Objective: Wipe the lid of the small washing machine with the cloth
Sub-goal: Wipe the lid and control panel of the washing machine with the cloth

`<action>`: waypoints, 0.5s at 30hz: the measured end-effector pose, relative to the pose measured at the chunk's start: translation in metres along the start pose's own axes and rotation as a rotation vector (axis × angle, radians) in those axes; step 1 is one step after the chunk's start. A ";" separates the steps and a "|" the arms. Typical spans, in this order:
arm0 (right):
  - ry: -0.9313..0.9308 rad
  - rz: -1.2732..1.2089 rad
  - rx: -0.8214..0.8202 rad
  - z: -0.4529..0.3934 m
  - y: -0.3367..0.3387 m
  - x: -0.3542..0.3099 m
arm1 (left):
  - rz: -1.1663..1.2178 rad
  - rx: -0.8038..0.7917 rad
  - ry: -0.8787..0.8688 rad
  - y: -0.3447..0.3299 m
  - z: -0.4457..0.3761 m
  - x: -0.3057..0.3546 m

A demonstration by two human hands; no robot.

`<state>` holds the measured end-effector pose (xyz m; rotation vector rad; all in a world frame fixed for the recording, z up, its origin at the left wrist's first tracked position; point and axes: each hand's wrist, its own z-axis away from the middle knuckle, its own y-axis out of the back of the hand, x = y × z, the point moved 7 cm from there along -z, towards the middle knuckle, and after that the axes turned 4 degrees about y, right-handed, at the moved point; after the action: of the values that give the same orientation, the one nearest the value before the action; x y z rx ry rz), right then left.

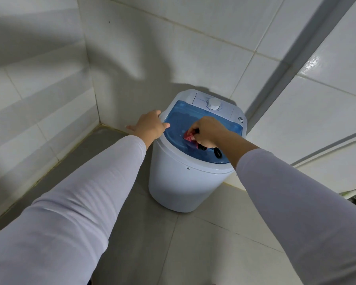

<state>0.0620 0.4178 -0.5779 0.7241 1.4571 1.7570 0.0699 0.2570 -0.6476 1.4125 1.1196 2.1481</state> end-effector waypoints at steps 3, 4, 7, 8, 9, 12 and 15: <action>0.033 0.105 -0.058 0.001 -0.001 -0.002 | 0.014 -0.009 -0.011 -0.003 -0.004 -0.003; 0.027 0.133 -0.076 0.001 -0.001 -0.001 | 0.016 -0.008 -0.010 -0.003 -0.005 -0.005; 0.004 0.182 -0.091 0.007 -0.001 0.008 | 0.027 0.006 -0.012 -0.002 -0.006 -0.006; 0.001 0.189 -0.091 0.010 -0.001 0.010 | 0.024 0.016 -0.014 -0.002 -0.004 -0.005; 0.001 0.190 -0.082 0.013 -0.001 0.012 | 0.010 0.030 -0.015 -0.002 -0.001 -0.003; -0.039 0.114 -0.037 0.022 0.000 0.020 | -0.072 0.079 -0.021 0.000 0.008 0.002; -0.106 -0.028 0.022 0.032 0.010 0.033 | -0.105 0.128 -0.031 0.009 0.020 0.012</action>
<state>0.0669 0.4623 -0.5631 0.7922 1.4104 1.6590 0.0831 0.2675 -0.6293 1.4024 1.3105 2.0077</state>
